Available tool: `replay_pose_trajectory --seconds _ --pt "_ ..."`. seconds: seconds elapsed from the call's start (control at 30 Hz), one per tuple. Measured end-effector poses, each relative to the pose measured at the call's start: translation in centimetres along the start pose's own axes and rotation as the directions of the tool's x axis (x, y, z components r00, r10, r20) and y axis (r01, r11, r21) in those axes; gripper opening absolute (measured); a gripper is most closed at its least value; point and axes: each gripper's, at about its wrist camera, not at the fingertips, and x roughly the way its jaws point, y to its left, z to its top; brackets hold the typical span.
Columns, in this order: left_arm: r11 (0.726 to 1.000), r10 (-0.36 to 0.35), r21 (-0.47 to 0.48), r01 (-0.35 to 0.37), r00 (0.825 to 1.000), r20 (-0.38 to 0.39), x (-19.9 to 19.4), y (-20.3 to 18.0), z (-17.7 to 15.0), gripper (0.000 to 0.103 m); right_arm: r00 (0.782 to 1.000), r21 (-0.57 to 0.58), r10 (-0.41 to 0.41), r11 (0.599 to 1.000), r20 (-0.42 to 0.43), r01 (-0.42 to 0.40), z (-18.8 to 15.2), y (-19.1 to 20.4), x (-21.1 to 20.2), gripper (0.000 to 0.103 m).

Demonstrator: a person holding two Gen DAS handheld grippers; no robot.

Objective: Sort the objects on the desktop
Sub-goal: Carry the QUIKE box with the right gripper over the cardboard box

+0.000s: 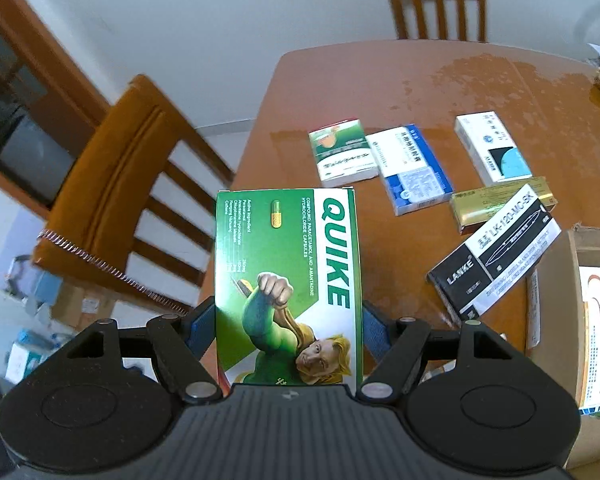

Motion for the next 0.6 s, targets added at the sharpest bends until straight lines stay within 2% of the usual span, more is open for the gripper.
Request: replay_pose_trajectory --seconds 0.13,0.6 --pt "1.000 0.027 0.008 -0.027 1.000 -0.006 -0.1 -1.7 0.7 0.103 0.998 -0.006 0.059 0.998 0.006 -0.059 -0.8 -0.9 -1.3 0.077" --pt "0.997 0.080 0.019 -0.080 0.997 -0.013 -0.3 -7.2 1.7 0.103 0.986 -0.042 0.165 0.986 0.019 -0.164 -1.3 -4.8 -5.1 0.077"
